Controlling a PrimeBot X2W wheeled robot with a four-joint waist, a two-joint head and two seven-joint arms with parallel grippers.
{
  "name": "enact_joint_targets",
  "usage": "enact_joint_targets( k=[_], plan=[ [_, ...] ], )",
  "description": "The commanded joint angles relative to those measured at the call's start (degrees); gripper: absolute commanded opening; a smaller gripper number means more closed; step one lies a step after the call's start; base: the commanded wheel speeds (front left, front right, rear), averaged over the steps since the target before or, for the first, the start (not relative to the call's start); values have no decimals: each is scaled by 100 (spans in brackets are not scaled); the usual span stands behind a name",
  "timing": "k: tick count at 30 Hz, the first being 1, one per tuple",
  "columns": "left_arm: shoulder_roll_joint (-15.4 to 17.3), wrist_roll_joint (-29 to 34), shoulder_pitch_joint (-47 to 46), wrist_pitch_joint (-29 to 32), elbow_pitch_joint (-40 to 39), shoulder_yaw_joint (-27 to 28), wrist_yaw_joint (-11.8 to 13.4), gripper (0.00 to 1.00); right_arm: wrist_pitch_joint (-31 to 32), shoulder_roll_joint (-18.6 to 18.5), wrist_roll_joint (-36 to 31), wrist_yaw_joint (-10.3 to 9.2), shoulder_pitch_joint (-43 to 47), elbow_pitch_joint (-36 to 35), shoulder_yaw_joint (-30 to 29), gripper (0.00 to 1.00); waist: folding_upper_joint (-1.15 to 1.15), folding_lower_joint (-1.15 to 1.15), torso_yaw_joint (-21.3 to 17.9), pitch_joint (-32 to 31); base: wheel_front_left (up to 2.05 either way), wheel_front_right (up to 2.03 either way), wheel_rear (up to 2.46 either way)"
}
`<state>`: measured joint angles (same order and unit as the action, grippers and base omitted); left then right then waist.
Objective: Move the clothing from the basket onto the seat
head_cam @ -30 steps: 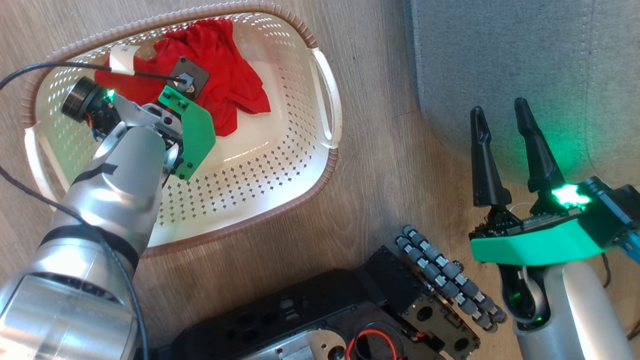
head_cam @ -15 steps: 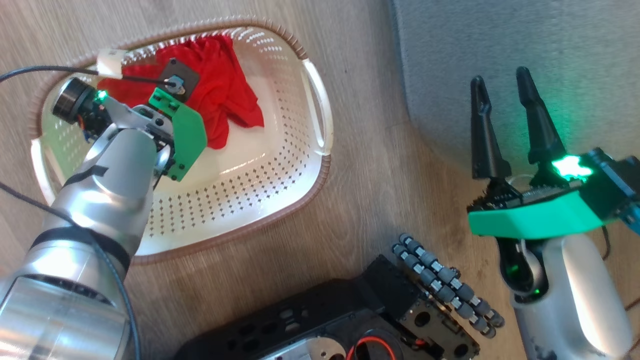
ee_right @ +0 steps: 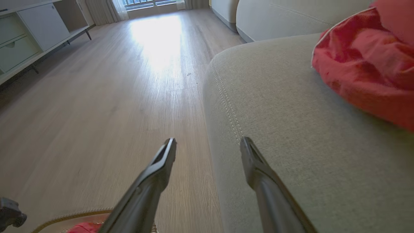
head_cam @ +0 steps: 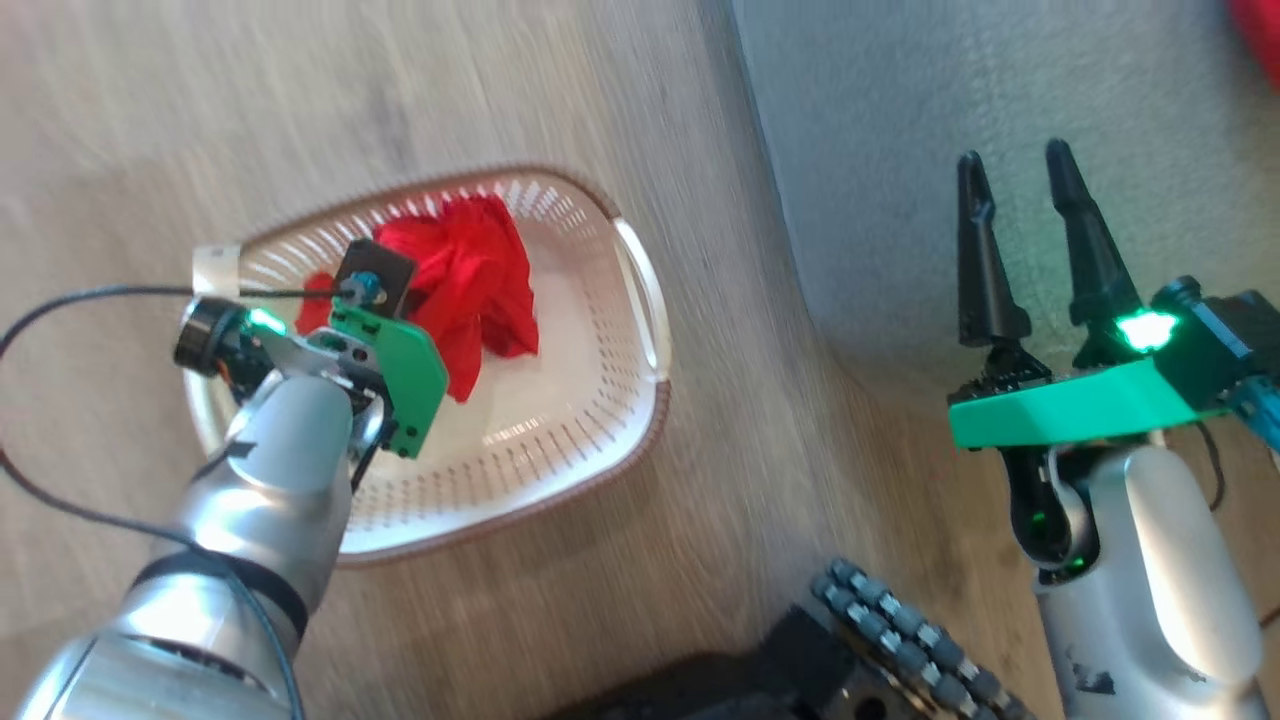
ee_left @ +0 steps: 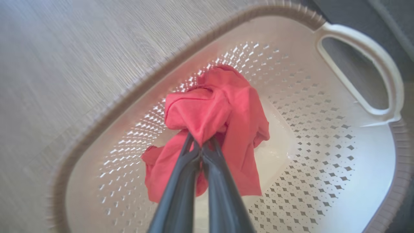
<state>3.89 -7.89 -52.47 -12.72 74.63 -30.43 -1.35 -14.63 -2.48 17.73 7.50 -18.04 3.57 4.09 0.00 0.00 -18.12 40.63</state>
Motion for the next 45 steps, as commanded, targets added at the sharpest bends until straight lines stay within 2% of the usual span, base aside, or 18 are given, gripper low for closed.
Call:
enact_joint_targets(
  k=[1, 6, 19, 32, 35, 37, 40, 45],
  plan=[
    [34, -62, 148, -98, -92, 146, 0, 0, -37, -40, -60, -1, 196, -99, 41, 100, 0, 0, 304, -592, 0, 0, 0],
    [-33, -358, 449, -218, -376, 331, -65, 0, -37, -40, -173, -1, 346, 57, -83, 100, 0, 0, 570, -1183, 0, 0, 0],
    [-14, -561, 1525, -227, -2628, 934, -22, 0, -37, -40, -374, -1, 693, 271, -183, 100, 0, 0, 1143, -2464, 0, 0, 0],
    [-45, -332, 2642, -228, -5638, 2299, -39, 0, -37, -136, -285, -1, 994, 469, 126, 100, 0, 0, 1232, -3427, 0, 0, 0],
    [-63, -278, 2797, -228, -6055, 2486, -46, 0, -37, -161, -263, -1, 1027, 461, 158, 100, 0, 0, 1217, -3528, 0, 0, 0],
    [-79, -173, 2921, -228, -6484, 2683, 59, 0, -37, -168, -279, -1, 1068, 437, 108, 100, 0, 0, 1215, -3606, 0, 0, 0],
    [-95, -121, 3106, -228, -7045, 2793, 103, 0, -37, -156, -296, -1, 1126, 445, 83, 100, 0, 0, 1238, -3685, 0, 0, 0],
    [-100, -320, 3364, -228, -7914, 2608, 95, 0, -37, -130, -275, -1, 1244, 434, 136, 100, 0, 0, 1306, -3783, 0, 0, 0]
  ],
)
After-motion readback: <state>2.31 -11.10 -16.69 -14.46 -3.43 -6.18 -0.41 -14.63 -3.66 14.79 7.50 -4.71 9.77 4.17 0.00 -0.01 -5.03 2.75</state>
